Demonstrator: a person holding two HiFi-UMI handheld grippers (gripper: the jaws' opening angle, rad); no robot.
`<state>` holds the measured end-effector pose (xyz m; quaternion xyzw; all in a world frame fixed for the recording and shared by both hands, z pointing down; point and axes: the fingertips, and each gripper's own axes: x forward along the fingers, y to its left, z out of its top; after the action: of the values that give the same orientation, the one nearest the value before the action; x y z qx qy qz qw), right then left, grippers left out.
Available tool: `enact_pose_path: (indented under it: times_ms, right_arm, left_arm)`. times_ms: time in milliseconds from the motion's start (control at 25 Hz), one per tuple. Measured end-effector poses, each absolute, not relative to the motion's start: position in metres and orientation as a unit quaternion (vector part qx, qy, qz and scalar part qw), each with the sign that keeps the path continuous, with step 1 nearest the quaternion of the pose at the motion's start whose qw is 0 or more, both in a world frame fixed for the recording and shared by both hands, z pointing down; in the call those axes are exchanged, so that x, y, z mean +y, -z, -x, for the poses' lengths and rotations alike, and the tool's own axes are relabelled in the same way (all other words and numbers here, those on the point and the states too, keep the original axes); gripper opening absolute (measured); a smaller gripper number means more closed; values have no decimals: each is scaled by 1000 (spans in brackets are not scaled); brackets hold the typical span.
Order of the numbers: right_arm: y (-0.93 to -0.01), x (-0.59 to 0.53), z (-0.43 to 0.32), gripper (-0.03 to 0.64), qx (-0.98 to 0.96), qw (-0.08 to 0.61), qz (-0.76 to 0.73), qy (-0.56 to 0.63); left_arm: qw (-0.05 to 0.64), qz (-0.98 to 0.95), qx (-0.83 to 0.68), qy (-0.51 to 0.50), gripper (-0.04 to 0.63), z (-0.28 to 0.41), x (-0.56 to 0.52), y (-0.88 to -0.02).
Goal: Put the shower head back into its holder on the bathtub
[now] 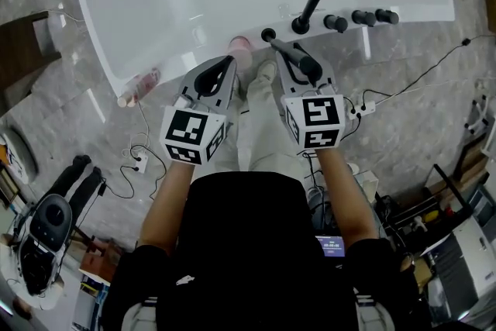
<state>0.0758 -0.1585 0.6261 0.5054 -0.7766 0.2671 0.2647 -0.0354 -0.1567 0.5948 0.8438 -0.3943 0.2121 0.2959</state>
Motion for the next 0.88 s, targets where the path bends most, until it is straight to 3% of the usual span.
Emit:
enact_pose_path:
  times_ms: [880]
  right_arm:
    - [-712, -168, -64, 137, -763, 319, -487, -281]
  left_arm:
    - [310, -834, -402, -216, 14, 38, -155, -618]
